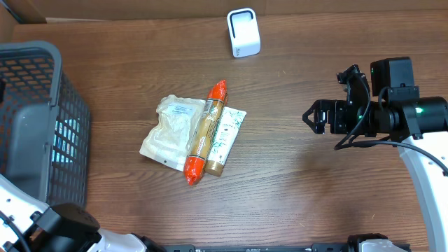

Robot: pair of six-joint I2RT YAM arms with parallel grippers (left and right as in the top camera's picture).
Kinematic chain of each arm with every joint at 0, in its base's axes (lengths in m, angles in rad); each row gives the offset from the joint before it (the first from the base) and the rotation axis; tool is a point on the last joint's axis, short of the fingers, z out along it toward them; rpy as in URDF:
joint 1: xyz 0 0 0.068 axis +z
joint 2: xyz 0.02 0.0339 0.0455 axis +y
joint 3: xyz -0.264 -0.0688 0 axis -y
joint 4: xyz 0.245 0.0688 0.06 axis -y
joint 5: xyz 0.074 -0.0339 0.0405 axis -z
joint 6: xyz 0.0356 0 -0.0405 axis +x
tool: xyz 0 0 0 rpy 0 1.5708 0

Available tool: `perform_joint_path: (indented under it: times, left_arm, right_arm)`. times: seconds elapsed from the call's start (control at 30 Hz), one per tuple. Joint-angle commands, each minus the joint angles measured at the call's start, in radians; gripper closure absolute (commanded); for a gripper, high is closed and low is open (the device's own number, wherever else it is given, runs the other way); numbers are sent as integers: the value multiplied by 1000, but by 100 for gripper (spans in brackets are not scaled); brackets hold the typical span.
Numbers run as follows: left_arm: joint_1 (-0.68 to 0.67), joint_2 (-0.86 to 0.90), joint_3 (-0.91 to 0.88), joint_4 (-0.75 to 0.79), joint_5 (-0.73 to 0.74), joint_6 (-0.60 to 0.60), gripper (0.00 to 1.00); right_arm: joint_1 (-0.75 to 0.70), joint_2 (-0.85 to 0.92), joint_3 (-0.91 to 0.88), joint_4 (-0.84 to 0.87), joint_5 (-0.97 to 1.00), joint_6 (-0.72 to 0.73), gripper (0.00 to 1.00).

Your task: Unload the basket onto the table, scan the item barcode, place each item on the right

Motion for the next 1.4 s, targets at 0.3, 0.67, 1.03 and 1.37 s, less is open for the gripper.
perform_joint_path:
  times: [0.3, 0.67, 1.03, 1.37]
  left_arm:
    - [2, 204, -284, 102, -122, 80, 0]
    - [6, 232, -653, 435, -150, 285, 1]
    - [2, 232, -727, 578, -137, 283, 0]
    - [2, 301, -737, 585, -31, 280, 40]
  right_arm:
    - [5, -4, -2, -1, -1, 3, 0]
    - [5, -4, -2, -1, -1, 4, 0]
    - [5, -4, -2, 0, -1, 4, 0]
    - [5, -4, -2, -2, -2, 4, 0]
